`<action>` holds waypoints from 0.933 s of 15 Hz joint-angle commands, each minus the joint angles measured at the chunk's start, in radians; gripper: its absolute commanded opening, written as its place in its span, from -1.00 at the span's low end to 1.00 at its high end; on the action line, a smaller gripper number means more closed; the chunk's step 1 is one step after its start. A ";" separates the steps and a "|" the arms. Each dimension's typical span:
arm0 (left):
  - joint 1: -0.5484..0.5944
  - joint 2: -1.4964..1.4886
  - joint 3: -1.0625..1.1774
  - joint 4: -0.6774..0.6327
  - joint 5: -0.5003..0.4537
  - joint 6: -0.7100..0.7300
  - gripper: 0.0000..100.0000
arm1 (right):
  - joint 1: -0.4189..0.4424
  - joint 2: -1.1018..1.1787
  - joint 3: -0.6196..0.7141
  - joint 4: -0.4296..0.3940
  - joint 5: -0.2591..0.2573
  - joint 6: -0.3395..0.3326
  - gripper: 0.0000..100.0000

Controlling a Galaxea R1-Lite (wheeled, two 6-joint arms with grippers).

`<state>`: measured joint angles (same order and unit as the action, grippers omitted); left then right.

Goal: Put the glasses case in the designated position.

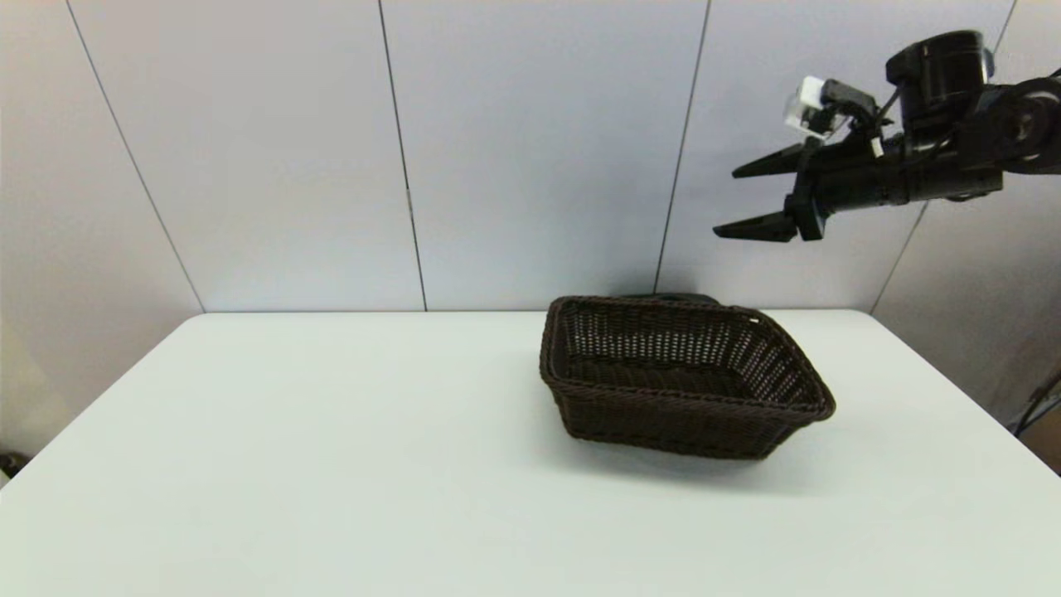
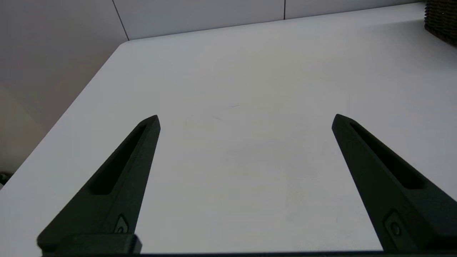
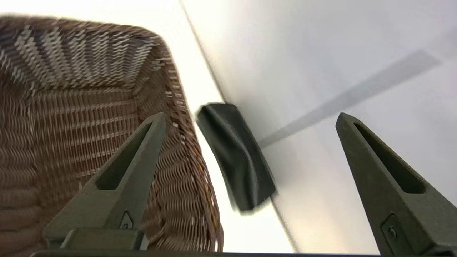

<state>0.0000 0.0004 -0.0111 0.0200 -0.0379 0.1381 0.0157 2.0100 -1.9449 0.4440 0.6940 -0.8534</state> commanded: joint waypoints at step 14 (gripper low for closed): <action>0.000 0.001 0.000 0.000 0.001 0.000 1.00 | -0.039 -0.876 0.761 -0.019 -0.731 0.565 1.00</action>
<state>0.0000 0.0004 -0.0119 0.0200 -0.0379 0.1374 -0.0711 1.3479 -1.3379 0.4257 -0.0264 -0.2896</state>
